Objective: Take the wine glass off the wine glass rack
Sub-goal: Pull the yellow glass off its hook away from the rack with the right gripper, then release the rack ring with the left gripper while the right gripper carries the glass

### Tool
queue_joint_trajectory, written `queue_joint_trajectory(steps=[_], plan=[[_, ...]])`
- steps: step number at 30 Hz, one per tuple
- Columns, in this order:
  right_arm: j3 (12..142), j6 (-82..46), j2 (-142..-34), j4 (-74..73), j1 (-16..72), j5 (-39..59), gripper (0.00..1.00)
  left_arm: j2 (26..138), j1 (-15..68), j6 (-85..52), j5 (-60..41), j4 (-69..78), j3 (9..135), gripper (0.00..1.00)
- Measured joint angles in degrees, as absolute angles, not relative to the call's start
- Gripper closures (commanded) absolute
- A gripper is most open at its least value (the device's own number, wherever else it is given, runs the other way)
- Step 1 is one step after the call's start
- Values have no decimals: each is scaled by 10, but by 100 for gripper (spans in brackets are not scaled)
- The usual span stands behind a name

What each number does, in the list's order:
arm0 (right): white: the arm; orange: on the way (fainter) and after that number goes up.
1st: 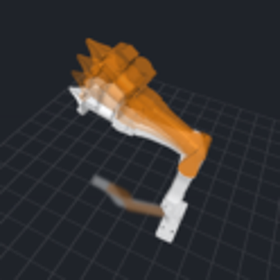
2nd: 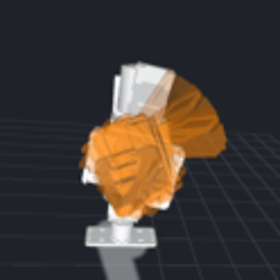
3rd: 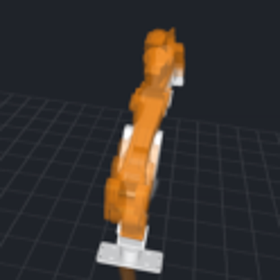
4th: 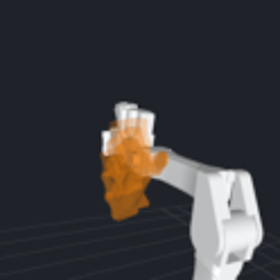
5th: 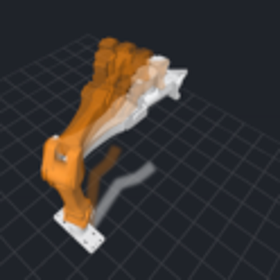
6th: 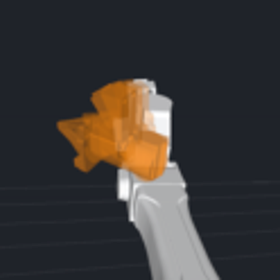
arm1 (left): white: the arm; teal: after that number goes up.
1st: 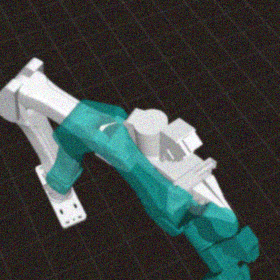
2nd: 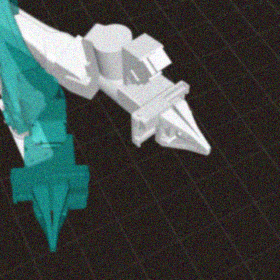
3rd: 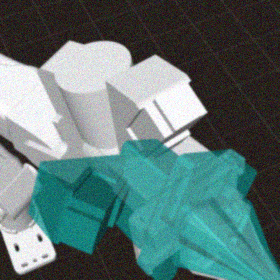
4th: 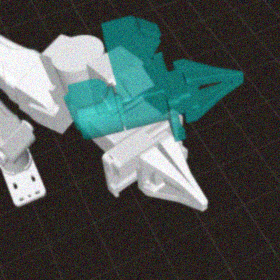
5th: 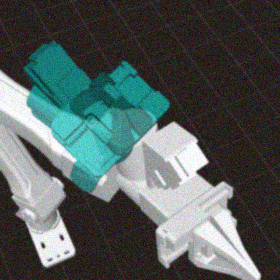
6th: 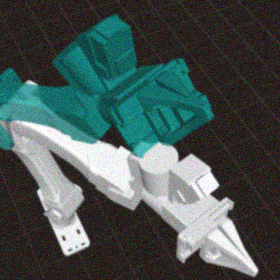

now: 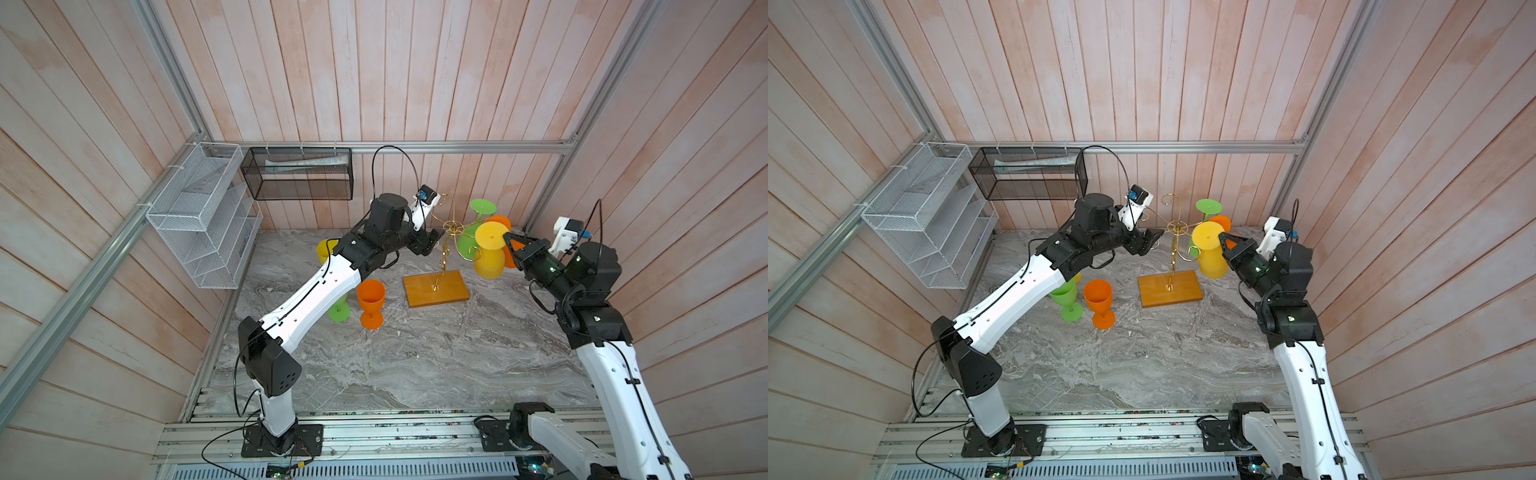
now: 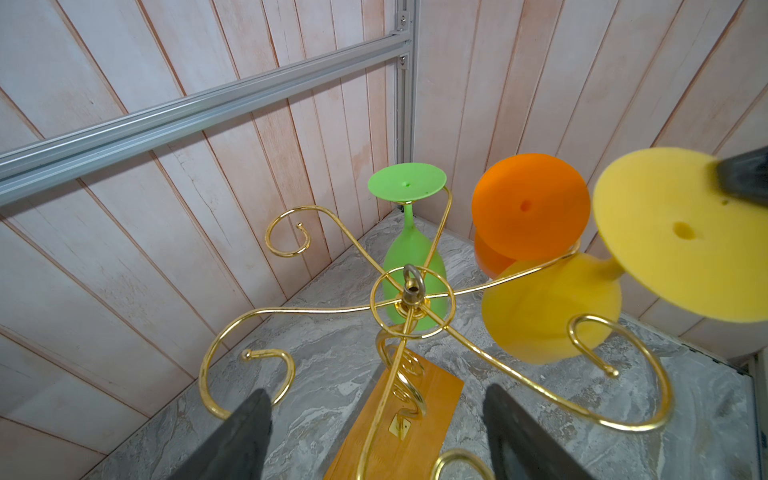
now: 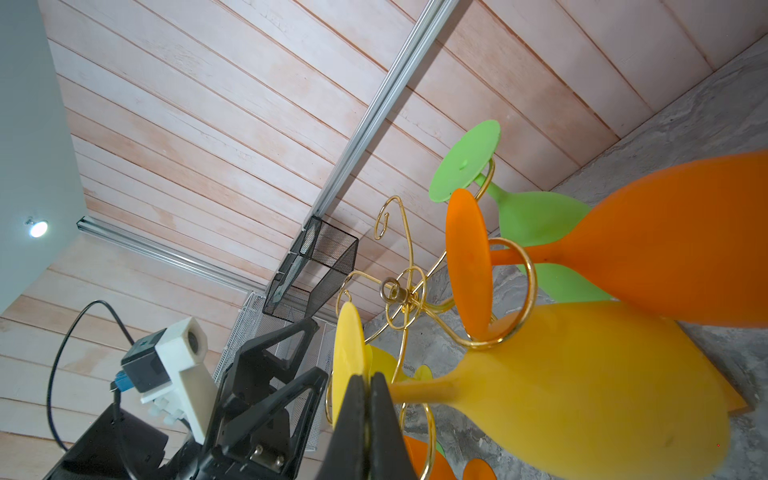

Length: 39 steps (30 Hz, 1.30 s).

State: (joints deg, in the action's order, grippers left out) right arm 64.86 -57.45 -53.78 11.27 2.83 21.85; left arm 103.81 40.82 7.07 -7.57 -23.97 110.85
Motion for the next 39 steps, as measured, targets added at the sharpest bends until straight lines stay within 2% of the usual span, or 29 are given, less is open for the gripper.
queue_joint_trajectory(steps=[17,27,39], plan=[[641,-500,-389,237,25,170,100,899,408,23,-59,-232,979,18],[611,-467,-383,262,33,191,100,829,394,-26,-23,-258,908,17],[606,-443,-386,258,86,209,100,825,378,-100,-24,-308,893,17]])
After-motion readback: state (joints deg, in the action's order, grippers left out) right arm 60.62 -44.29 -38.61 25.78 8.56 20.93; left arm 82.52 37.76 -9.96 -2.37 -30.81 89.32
